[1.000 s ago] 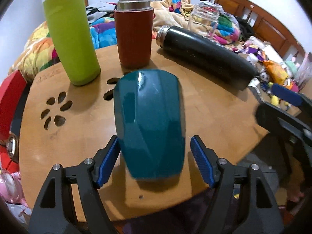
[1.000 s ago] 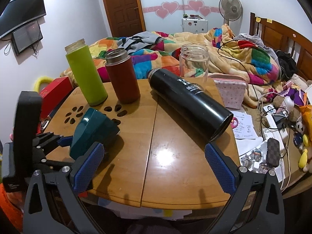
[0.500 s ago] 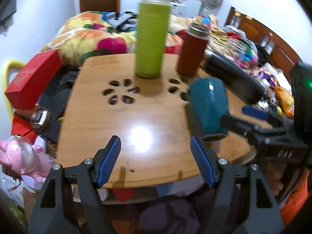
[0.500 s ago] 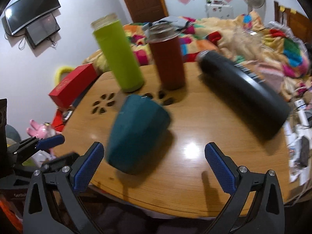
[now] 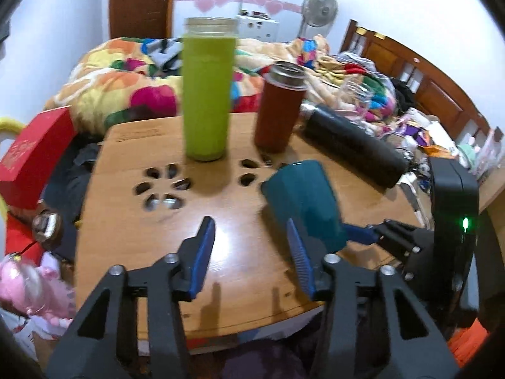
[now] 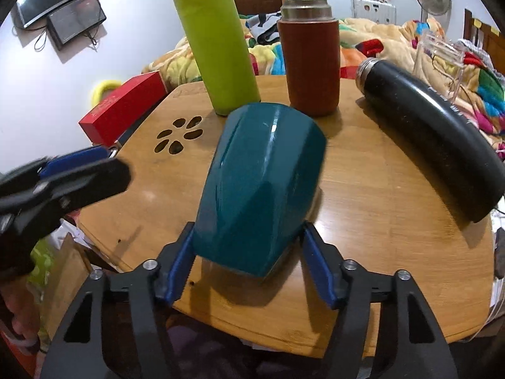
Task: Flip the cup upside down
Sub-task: 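Close the right tool on the teal cup while the left tool opens and releases it, then turn the cup rim-down with the right tool and lower it onto the table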
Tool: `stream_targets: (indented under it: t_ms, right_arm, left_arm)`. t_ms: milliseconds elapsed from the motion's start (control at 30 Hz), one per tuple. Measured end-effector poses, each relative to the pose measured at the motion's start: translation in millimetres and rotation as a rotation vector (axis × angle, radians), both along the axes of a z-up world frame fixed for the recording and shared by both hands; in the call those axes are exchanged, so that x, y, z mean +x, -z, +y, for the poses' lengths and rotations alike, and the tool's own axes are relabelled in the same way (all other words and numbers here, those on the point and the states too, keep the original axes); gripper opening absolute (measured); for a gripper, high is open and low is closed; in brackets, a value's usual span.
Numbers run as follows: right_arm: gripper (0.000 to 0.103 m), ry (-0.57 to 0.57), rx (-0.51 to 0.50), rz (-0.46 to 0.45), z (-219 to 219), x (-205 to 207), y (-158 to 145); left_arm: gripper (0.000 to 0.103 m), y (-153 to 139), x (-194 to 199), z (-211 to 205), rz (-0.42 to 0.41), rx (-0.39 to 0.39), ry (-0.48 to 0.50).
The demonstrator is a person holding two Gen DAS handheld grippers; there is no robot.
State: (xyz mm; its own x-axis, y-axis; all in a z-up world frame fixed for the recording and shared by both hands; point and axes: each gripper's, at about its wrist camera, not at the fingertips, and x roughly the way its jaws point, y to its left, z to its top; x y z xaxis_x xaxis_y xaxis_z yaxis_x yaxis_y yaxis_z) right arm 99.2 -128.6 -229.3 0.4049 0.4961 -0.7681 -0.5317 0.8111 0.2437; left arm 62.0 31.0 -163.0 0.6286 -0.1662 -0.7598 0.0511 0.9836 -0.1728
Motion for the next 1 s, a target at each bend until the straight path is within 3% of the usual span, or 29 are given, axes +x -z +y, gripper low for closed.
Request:
stream_targets:
  t_ms: [133, 333, 1000]
  right_arm:
    - [0.052, -0.009, -0.011, -0.030, -12.3, -6.3, -1.9]
    - [0.049, -0.006, -0.005, -0.050, -23.9, -9.4, -2.9]
    - [0.046, 0.003, 0.039, -0.158, -44.2, -18.8, -41.4]
  left_arm:
    - [0.030, 1.2, 12.2, -18.9, 0.002, -0.029, 0.050]
    - [0.021, 3.7, 24.9, -43.0, 0.005, -0.042, 0.101]
    - [0.018, -8.8, 32.6, -39.0, -0.032, -0.079, 0.071]
